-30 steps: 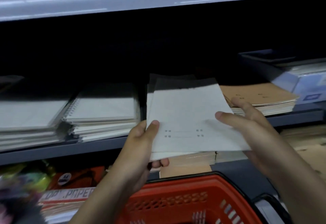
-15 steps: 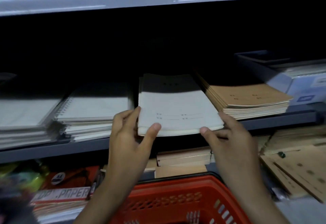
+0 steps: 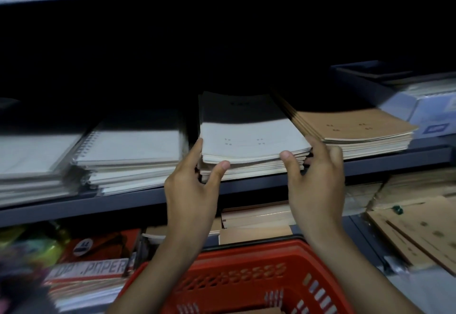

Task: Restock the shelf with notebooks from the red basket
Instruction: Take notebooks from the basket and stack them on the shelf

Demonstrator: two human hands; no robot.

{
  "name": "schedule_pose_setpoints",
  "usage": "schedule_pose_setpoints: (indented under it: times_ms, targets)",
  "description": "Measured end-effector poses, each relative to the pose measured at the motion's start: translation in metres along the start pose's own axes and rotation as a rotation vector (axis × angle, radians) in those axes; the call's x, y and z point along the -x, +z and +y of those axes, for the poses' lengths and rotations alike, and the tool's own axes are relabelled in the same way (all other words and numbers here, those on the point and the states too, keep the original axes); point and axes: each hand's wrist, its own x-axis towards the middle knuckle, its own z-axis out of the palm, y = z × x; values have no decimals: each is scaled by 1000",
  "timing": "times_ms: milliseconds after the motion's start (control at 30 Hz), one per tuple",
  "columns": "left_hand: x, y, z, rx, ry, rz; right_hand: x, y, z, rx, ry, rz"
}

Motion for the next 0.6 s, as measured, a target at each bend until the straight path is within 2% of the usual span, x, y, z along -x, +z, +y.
schedule_pose_setpoints:
  times_ms: [200,267,333,367,433,500,567,600]
  targets:
    - [8,-4,10,9,45,22,14,-8,-8,-76,1,-23]
    - [23,-9,15,-18,161,76,36,-15,-21,-146,-55,-50]
    - [44,-14,9,-76,263,85,61,-17,-28,-202,-111,-143]
    - [57,-14,0,-91,242,57,74,-13,-27,-192,-127,-208]
    - [81,-9,-41,-116,100,-70,99,3,-11,-117,-84,-346]
    - [109,5,-100,-242,-144,-340,122,25,17,0,51,-562]
    - [144,11,-161,-387,-472,-595,148,46,47,192,159,-910]
    - [163,8,-189,-401,-679,-654,164,53,64,297,178,-1088]
